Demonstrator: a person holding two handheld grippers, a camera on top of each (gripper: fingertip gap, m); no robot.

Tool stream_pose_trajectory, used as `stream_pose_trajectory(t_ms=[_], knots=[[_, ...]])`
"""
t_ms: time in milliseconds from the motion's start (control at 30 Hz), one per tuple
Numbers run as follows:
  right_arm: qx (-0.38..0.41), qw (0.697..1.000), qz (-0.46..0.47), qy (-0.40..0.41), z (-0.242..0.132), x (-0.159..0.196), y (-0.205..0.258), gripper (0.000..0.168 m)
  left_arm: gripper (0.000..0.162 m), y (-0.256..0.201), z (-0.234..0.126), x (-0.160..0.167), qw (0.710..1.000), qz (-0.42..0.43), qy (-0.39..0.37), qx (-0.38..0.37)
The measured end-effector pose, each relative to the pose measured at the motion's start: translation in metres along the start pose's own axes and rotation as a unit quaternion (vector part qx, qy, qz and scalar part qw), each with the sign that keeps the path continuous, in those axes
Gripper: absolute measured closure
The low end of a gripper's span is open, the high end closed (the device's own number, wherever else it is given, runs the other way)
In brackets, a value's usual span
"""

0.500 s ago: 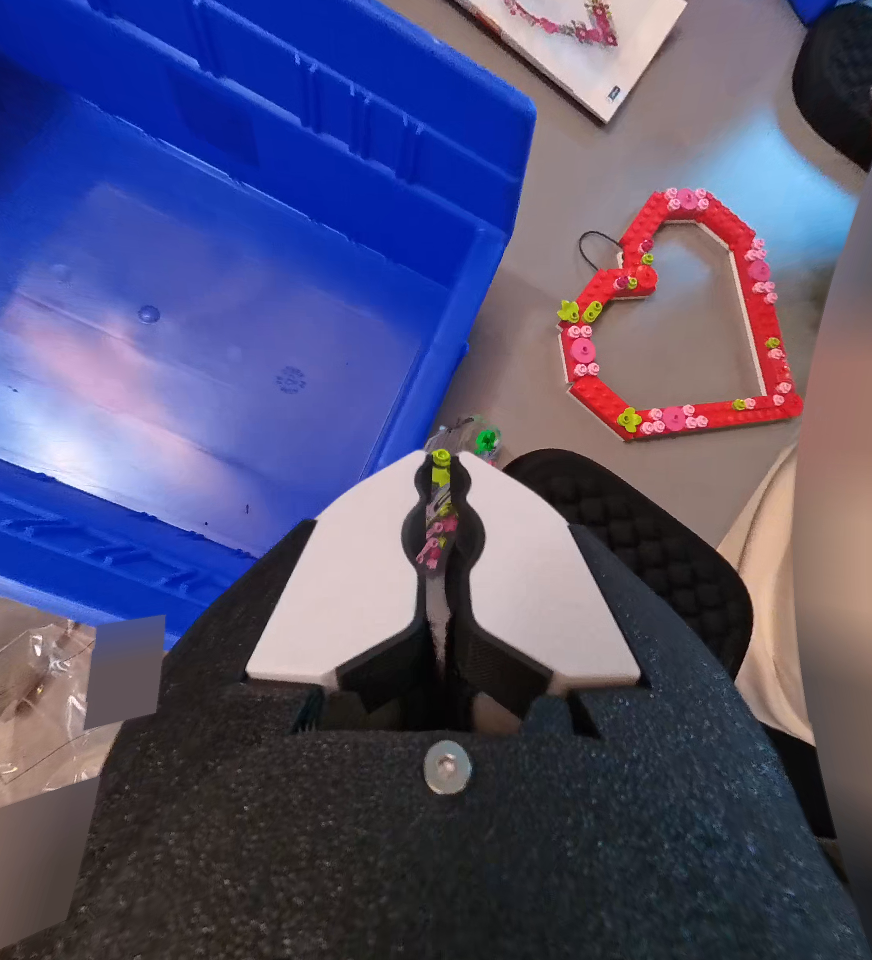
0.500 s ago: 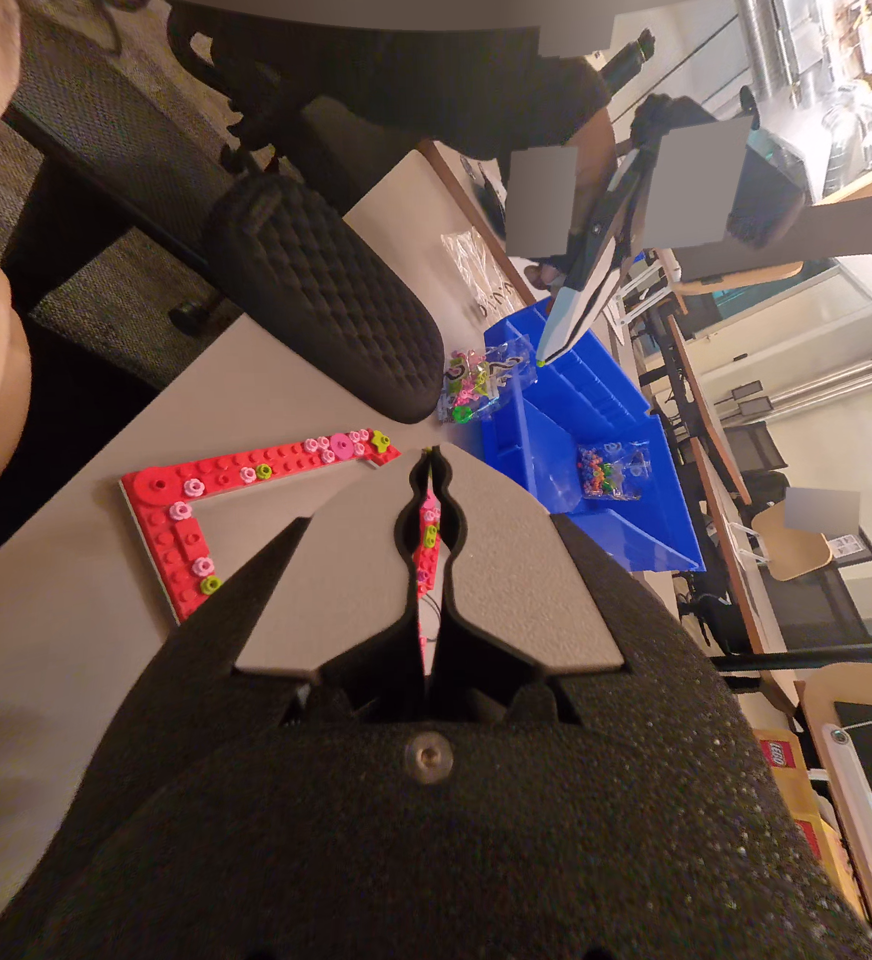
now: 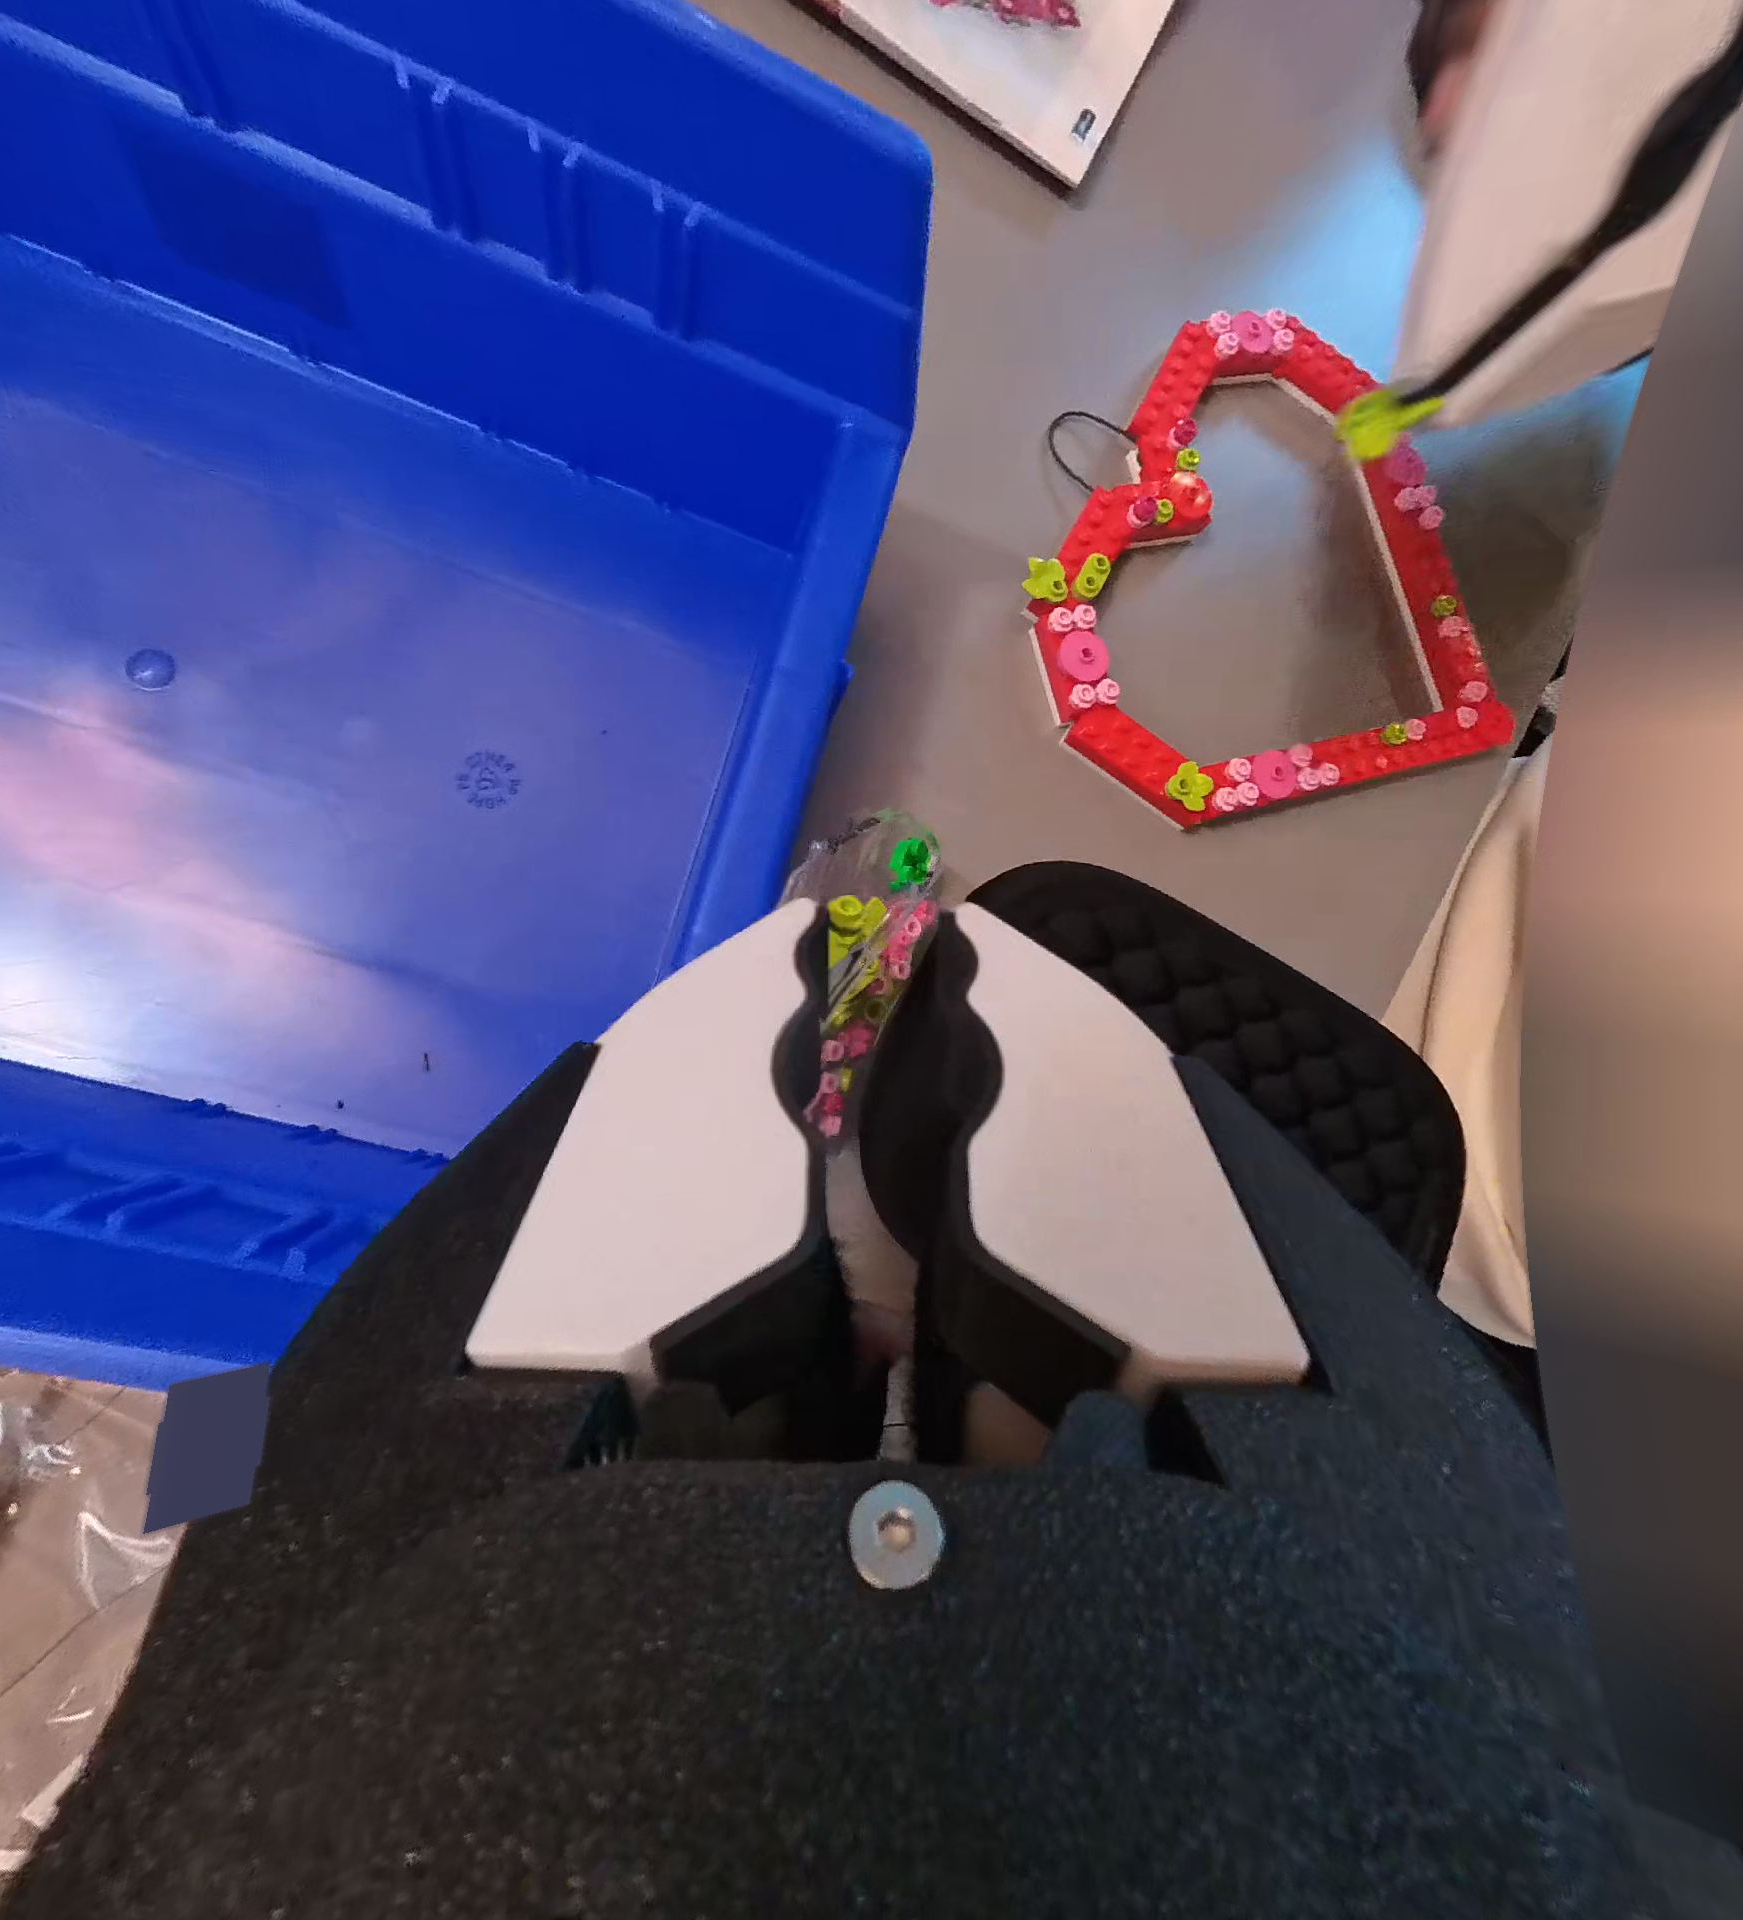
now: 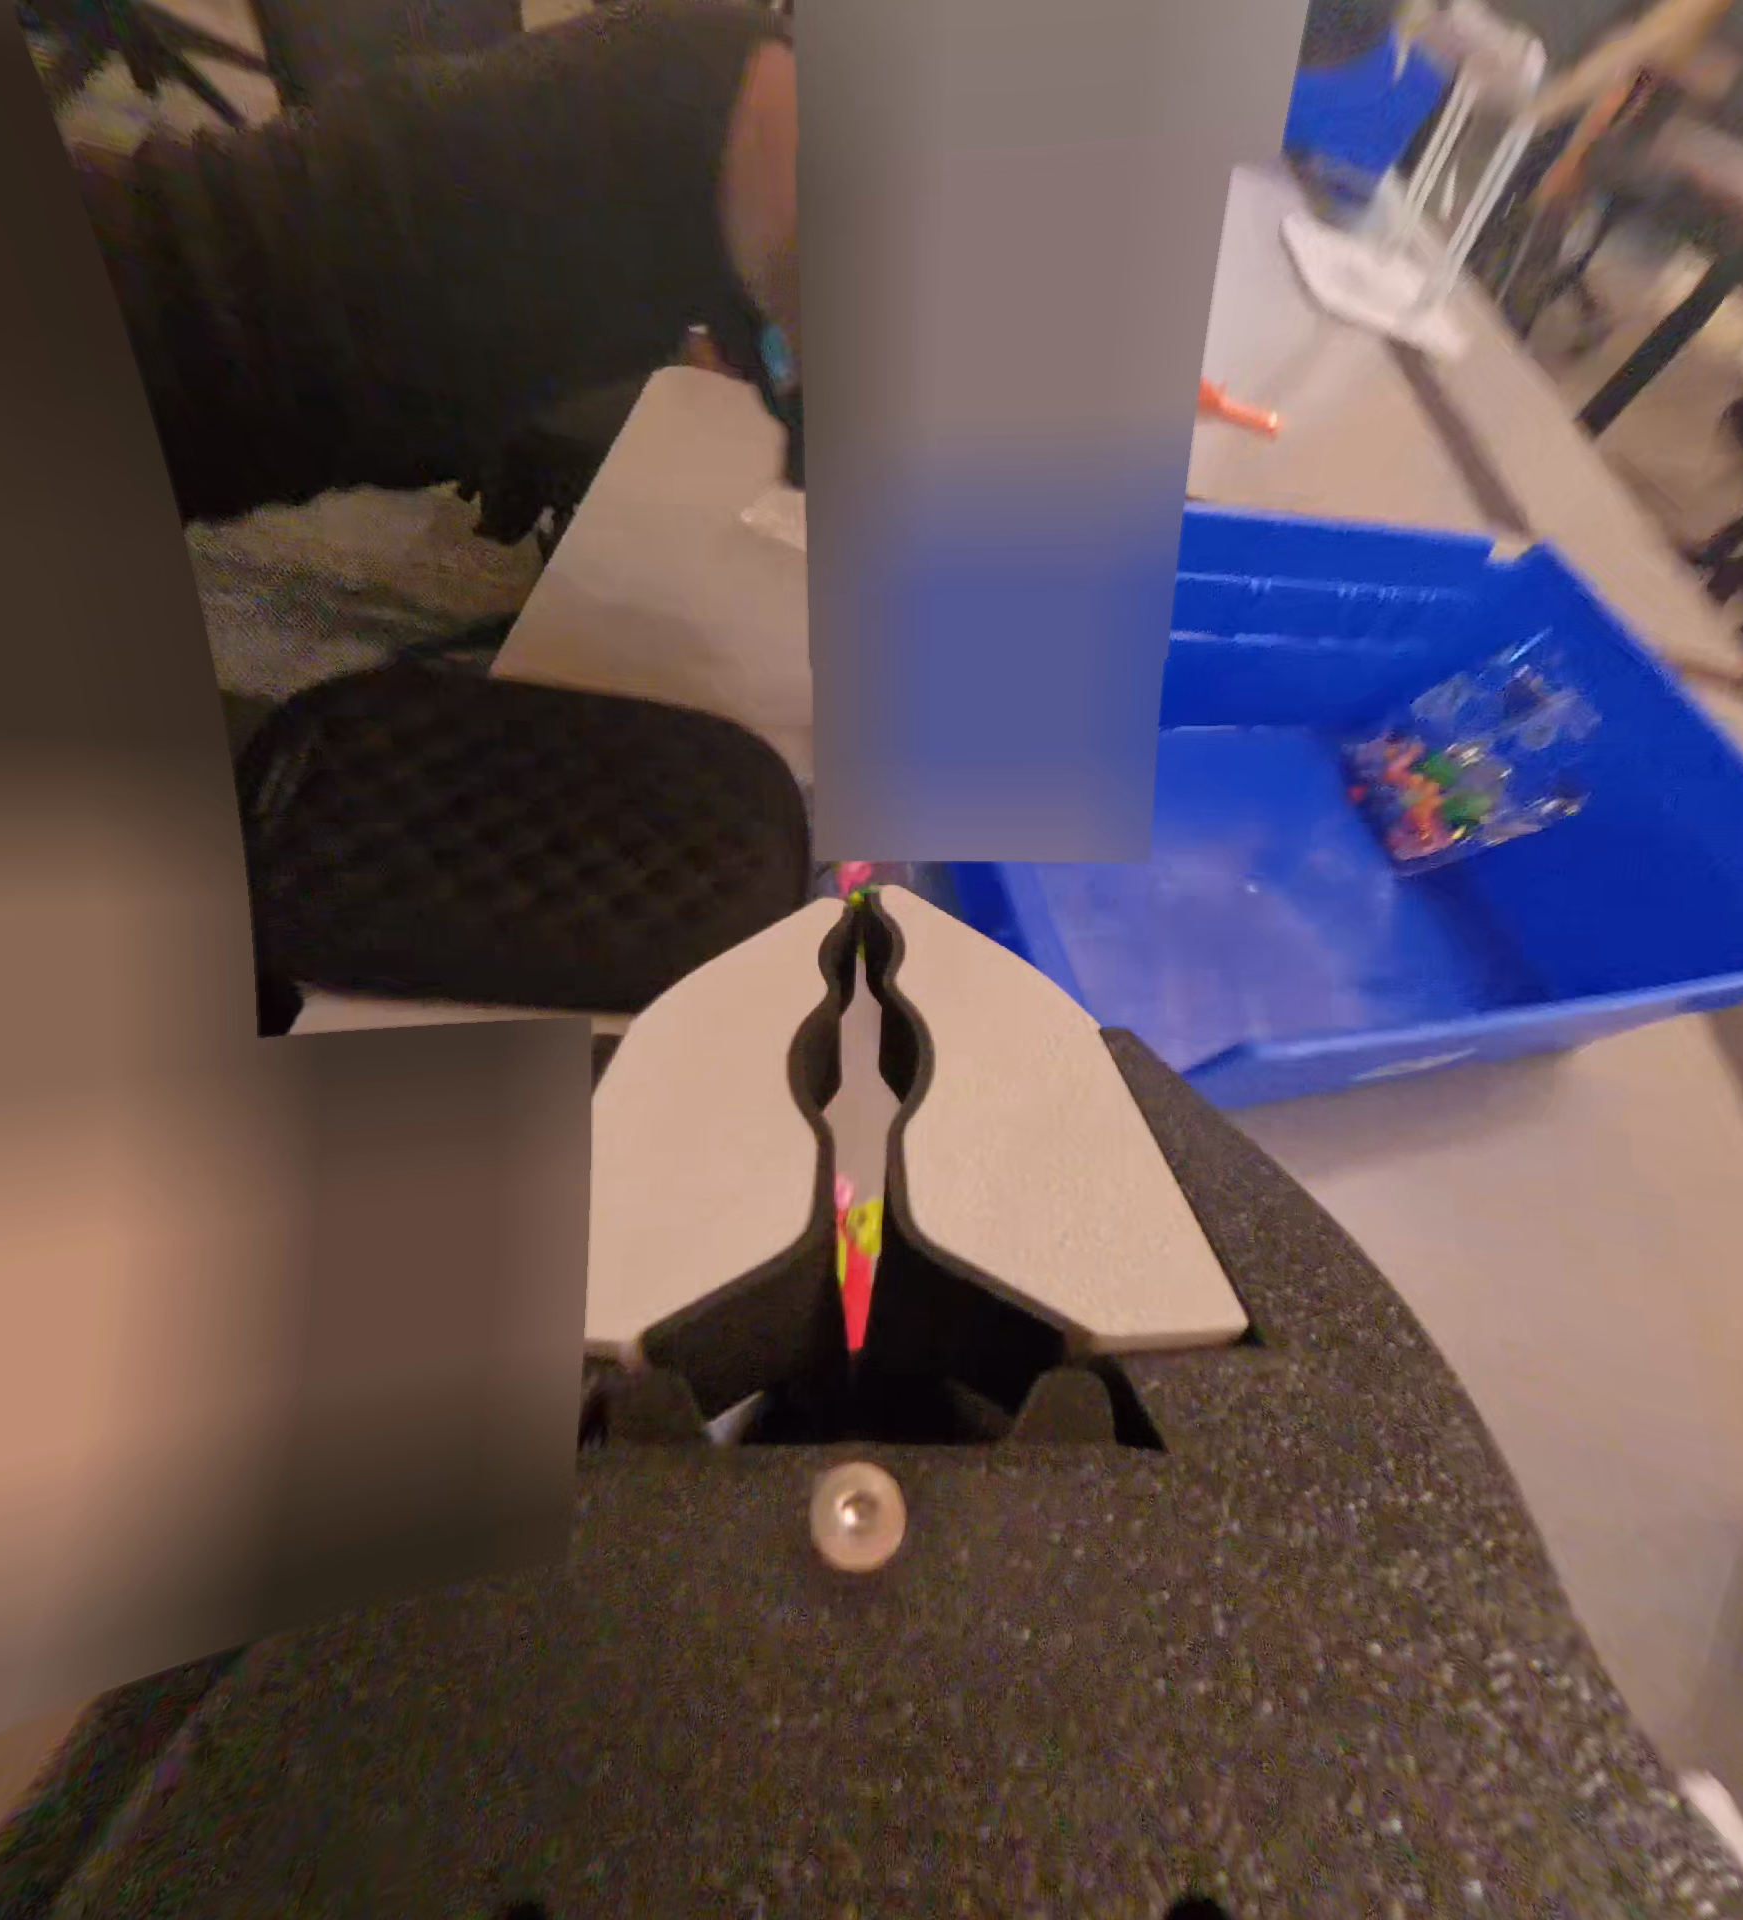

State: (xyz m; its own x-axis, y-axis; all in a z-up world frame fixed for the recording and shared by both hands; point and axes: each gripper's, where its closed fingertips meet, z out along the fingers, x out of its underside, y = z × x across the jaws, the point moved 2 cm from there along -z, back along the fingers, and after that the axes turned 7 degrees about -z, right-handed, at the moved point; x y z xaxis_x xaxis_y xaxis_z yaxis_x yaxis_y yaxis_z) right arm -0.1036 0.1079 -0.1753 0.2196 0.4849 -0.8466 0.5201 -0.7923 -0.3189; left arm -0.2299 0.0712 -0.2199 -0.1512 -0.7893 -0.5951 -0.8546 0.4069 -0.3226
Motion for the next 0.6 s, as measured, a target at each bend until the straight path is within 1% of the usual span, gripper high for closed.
stream_pose_trajectory(t_ms=[67,167,267,367,600], knots=[[-0.025,0.998,0.038,0.036,0.031,-0.005,-0.019,0.167,0.142,-0.002,0.0,0.001,1.0,0.001,0.005,0.009],[-0.084,0.987,0.09,0.107,0.074,-0.007,-0.027,0.167,0.142,-0.002,-0.003,0.003,1.0,0.006,0.005,0.014],[-0.127,0.973,0.127,0.145,0.104,-0.01,-0.03,0.167,0.141,-0.003,-0.005,0.003,1.0,0.009,-0.002,0.016],[-0.131,0.971,0.114,0.164,0.118,-0.011,-0.033,0.167,0.141,-0.002,-0.005,0.004,1.0,0.01,-0.009,0.017],[-0.134,0.968,0.113,0.178,0.124,-0.003,-0.031,0.167,0.142,-0.001,-0.008,0.002,0.999,0.011,-0.029,0.026]])
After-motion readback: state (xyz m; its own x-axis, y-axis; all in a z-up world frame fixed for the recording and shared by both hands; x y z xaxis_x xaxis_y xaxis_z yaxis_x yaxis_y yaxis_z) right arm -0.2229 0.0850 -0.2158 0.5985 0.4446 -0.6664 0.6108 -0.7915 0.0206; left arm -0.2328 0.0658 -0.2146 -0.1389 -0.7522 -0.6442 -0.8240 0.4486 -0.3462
